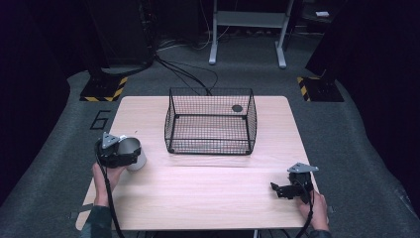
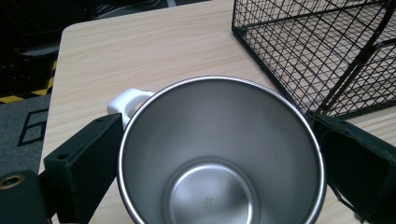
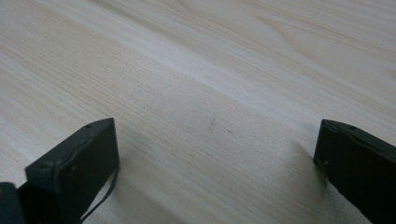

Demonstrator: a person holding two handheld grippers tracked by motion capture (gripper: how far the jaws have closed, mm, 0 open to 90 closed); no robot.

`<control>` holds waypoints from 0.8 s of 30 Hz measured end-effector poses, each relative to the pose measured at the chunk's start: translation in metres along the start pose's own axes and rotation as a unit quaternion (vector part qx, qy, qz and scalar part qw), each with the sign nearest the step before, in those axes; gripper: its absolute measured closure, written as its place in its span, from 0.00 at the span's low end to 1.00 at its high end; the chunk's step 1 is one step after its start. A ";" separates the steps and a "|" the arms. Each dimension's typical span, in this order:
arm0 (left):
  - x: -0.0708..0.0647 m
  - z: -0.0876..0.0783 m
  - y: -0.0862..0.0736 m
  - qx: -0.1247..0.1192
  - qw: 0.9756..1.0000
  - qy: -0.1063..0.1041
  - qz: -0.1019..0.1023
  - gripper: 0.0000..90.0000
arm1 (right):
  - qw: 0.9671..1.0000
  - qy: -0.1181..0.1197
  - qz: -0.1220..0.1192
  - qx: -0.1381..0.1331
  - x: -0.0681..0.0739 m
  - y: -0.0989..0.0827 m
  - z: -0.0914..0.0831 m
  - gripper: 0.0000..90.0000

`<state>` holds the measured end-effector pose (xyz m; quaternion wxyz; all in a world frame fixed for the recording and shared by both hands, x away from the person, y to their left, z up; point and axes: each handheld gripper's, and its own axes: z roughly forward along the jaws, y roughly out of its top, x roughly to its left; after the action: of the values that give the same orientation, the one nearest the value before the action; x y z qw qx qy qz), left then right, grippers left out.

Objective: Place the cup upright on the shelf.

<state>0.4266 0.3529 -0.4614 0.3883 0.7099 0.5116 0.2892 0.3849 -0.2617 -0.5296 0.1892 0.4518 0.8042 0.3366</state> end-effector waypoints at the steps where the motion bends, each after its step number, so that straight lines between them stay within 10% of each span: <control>1: -0.001 0.001 0.000 -0.004 1.000 0.003 0.000 0.06 | 1.000 0.000 0.000 0.000 0.000 0.000 0.000 0.00; 24: 0.001 0.003 -0.001 -0.008 1.000 -0.004 0.003 0.07 | 1.000 0.000 0.000 0.000 0.000 0.000 0.000 0.00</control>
<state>0.4284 0.3530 -0.4636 0.3954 0.7096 0.5052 0.2915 0.3849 -0.2616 -0.5296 0.1892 0.4518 0.8042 0.3366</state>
